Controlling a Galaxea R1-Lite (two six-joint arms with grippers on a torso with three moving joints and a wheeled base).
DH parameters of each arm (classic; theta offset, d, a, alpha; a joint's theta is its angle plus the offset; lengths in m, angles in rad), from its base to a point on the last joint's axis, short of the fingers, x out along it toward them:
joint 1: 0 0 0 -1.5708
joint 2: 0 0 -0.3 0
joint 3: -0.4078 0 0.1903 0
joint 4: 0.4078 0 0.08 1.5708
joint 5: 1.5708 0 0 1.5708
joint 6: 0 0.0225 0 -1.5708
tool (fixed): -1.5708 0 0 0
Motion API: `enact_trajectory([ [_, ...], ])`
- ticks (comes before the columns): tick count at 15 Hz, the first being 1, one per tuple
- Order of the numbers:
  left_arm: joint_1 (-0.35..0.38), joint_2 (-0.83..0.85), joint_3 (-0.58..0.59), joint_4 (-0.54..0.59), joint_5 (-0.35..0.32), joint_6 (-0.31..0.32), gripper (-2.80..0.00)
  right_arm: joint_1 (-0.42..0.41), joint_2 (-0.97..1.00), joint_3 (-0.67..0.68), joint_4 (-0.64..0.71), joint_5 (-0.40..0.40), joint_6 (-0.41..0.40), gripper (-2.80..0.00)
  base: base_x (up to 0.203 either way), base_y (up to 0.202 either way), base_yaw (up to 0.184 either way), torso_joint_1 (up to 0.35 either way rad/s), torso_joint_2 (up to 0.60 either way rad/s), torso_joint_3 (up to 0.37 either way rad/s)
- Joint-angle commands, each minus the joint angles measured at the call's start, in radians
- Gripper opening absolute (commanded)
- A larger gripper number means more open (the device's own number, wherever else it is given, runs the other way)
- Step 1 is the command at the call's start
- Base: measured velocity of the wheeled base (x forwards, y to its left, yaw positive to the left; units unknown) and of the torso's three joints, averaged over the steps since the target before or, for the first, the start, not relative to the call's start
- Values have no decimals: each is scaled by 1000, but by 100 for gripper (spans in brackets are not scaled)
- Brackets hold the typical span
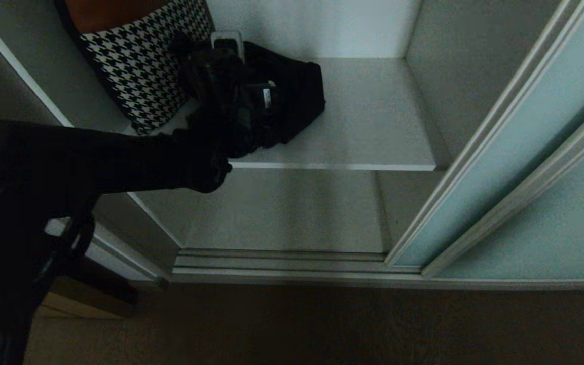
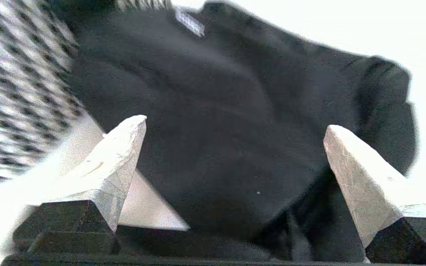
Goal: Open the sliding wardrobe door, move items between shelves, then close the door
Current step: Close the door
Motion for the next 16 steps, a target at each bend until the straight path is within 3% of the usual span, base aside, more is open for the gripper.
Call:
enact_trajectory([
  [1,-3,-225,146,9,4,1,0,1,-2,0,0,0,0,-280,0,0,0,0,0,0],
  [8,-3,-613,608,20,7,3,0,1,-2,0,0,0,0,-280,0,0,0,0,0,0],
  [11,8,-895,900,17,56,22,0,0,-2,0,0,0,0,-280,0,0,0,0,0,0],
  [16,148,-1239,1210,18,117,64,0,0,-2,0,0,0,0,-280,0,0,0,0,0,0],
])
